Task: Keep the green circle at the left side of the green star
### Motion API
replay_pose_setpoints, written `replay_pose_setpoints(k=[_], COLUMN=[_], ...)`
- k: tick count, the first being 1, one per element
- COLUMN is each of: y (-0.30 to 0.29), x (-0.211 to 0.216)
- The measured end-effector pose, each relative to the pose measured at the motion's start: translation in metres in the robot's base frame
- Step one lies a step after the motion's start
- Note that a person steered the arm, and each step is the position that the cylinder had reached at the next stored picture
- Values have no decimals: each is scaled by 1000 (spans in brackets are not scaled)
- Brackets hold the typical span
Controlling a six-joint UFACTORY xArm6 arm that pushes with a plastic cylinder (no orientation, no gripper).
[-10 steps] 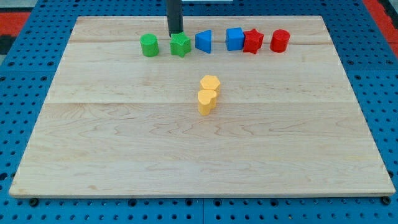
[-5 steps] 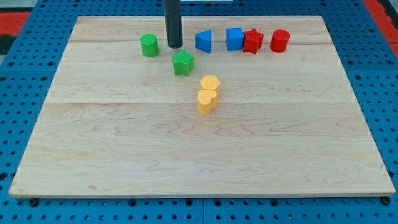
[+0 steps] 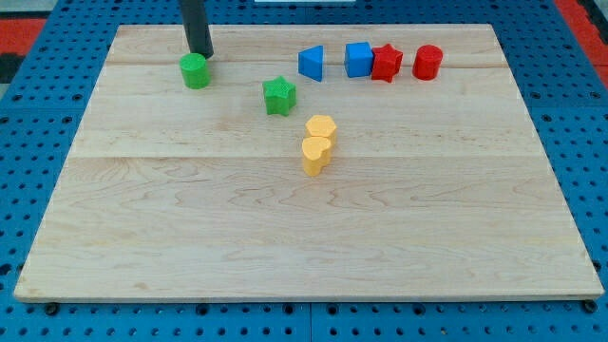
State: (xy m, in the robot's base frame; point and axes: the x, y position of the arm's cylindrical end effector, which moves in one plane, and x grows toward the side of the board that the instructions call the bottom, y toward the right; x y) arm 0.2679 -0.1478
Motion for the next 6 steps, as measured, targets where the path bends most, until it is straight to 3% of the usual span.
replay_pose_setpoints(k=[2, 3, 4, 6], y=[20, -11, -53, -9], x=[36, 2, 0, 29])
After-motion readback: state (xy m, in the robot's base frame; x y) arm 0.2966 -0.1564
